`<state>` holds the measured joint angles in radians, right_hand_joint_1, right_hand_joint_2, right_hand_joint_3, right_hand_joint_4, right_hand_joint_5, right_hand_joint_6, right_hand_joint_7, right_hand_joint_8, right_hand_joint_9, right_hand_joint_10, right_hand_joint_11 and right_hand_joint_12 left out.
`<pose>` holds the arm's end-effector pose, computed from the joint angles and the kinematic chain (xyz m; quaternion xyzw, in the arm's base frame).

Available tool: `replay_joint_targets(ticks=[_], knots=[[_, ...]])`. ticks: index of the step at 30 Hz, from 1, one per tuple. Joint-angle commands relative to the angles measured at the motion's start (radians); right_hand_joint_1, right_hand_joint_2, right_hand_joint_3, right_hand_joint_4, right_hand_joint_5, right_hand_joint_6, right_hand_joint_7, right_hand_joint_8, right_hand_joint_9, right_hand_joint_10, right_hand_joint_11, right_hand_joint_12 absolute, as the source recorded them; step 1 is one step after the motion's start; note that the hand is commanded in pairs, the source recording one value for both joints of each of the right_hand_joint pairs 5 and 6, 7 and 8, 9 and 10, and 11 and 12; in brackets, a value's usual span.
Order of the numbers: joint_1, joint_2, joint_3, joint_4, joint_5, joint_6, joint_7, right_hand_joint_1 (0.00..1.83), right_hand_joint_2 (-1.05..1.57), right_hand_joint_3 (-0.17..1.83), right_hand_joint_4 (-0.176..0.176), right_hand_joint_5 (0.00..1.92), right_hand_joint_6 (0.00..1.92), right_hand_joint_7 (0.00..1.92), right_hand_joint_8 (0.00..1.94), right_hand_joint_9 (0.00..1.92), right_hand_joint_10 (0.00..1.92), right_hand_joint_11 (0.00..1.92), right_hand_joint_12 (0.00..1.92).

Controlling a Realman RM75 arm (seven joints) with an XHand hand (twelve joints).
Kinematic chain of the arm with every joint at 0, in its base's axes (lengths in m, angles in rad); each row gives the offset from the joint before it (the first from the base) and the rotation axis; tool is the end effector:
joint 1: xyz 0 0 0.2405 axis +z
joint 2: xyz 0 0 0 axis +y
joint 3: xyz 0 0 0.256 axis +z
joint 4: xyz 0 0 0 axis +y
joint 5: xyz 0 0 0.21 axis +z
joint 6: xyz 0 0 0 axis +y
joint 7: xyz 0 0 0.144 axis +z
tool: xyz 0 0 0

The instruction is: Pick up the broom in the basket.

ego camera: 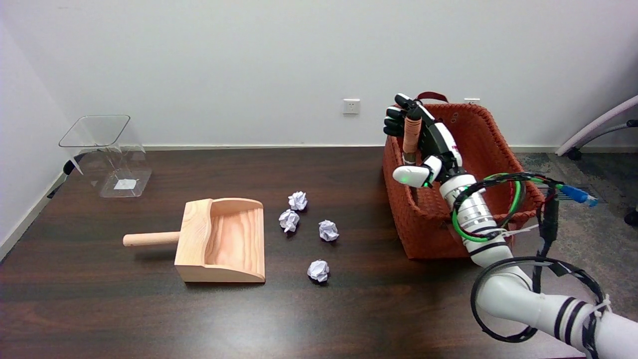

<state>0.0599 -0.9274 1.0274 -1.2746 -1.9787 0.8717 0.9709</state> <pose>-0.2647 -0.3275 0.3662 0.5639 -0.3432 0.5568 0.5042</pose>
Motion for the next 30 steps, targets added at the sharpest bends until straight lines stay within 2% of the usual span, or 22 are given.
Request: replay_joint_targets(ticks=[1, 6, 7, 8, 9, 10, 11, 13, 16, 22, 25, 30], knots=[[0.099, -0.034, -0.050, 0.098, 0.006, 0.022, 0.026, 1.07, -0.59, 0.84, 0.000, 0.27, 0.27, 0.44, 0.44, 0.48, 0.48, 0.51, 0.51], [0.093, -0.034, -0.049, 0.101, 0.023, 0.017, 0.022, 1.08, -0.54, 0.78, 0.000, 0.29, 0.29, 0.52, 0.52, 0.56, 0.56, 0.51, 0.51], [0.093, -0.034, -0.040, 0.097, 0.007, 0.024, 0.028, 1.09, -0.52, 0.77, 0.000, 0.30, 0.30, 0.57, 0.57, 0.58, 0.58, 0.53, 0.53], [0.092, -0.034, -0.039, 0.096, 0.007, 0.025, 0.028, 1.09, -0.48, 0.73, 0.000, 0.35, 0.35, 0.72, 0.72, 0.67, 0.67, 0.56, 0.56], [0.092, -0.034, -0.039, 0.097, 0.007, 0.027, 0.028, 1.10, -0.47, 0.72, 0.000, 0.45, 0.45, 0.93, 0.93, 0.82, 0.82, 0.57, 0.57], [0.092, -0.034, -0.039, 0.096, 0.007, 0.029, 0.028, 1.09, -0.39, 0.70, 0.000, 0.75, 0.75, 1.26, 1.26, 1.17, 1.17, 0.79, 0.79], [0.092, -0.034, -0.038, 0.095, 0.007, 0.032, 0.028, 1.07, -0.31, 0.70, 0.000, 0.91, 0.91, 1.40, 1.40, 1.32, 1.32, 0.99, 0.99], [0.092, -0.034, -0.039, 0.093, 0.014, 0.035, 0.028, 1.06, -0.21, 0.70, 0.000, 1.09, 1.09, 1.48, 1.48, 1.42, 1.42, 1.16, 1.16], [0.090, -0.034, -0.038, 0.091, 0.023, 0.042, 0.028, 1.04, 0.00, 0.71, 0.000, 1.49, 1.49, 1.72, 1.72, 1.61, 1.61, 1.48, 1.48], [0.081, -0.035, -0.028, 0.085, 0.031, 0.044, 0.040, 1.03, 0.22, 0.82, 0.000, 1.91, 1.91, 1.92, 1.92, 1.86, 1.86, 1.75, 1.75], [0.080, -0.035, -0.028, 0.085, 0.031, 0.043, 0.068, 1.03, 0.22, 0.84, 0.000, 1.92, 1.92, 1.92, 1.92, 1.92, 1.92, 1.84, 1.84], [0.079, -0.035, -0.027, 0.081, 0.031, 0.044, 0.077, 1.02, 0.33, 0.85, 0.000, 1.92, 1.92, 1.92, 1.92, 1.92, 1.92, 1.84, 1.84]])
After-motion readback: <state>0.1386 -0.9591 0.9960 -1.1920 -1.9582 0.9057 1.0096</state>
